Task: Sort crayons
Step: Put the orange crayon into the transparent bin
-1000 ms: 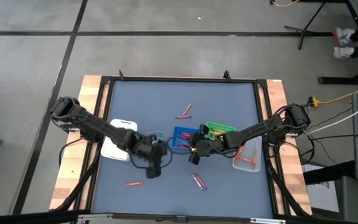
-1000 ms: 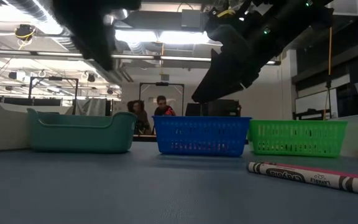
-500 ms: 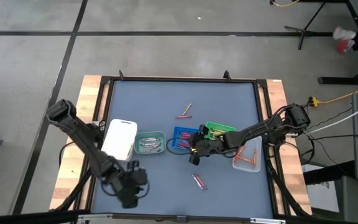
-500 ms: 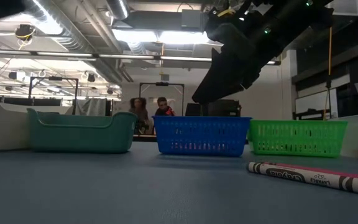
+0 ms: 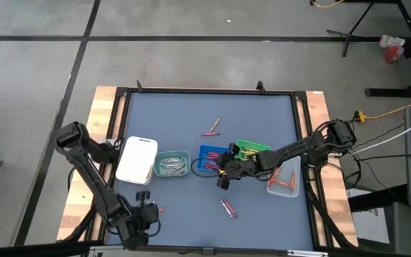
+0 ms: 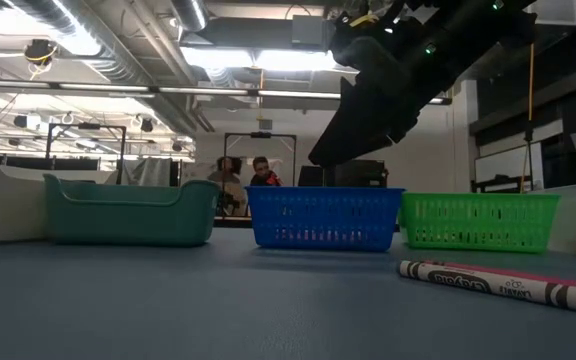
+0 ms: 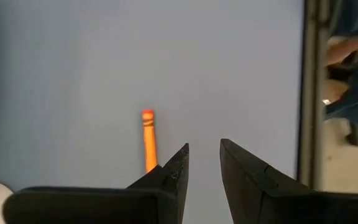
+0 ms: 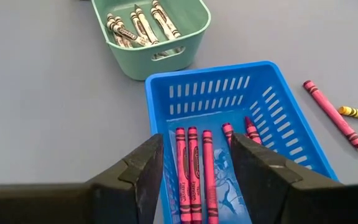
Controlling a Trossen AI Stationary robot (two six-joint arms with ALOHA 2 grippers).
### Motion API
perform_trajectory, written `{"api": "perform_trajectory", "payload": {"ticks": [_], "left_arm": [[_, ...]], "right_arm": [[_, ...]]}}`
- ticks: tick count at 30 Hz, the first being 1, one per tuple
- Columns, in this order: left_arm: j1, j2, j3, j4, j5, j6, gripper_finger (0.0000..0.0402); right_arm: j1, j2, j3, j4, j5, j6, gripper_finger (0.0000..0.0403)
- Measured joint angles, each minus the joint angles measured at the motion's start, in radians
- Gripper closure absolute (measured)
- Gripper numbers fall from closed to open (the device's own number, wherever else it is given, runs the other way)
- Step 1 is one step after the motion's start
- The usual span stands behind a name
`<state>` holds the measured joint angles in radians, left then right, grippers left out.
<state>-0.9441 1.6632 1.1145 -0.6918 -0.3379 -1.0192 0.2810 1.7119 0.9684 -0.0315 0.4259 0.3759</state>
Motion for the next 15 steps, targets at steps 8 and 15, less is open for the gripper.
{"api": "perform_trajectory", "payload": {"ticks": [8,15], "left_arm": [[0.012,0.1,-0.001,-0.039,0.006,-0.001,0.0326],[0.058,0.141,-0.001,-0.083,0.011,-0.096,0.0326]], "right_arm": [[0.0,0.0,0.0,0.0,0.0,0.0,0.0216],[0.0,0.0,0.0,0.0,0.0,0.0,0.0216]]}}
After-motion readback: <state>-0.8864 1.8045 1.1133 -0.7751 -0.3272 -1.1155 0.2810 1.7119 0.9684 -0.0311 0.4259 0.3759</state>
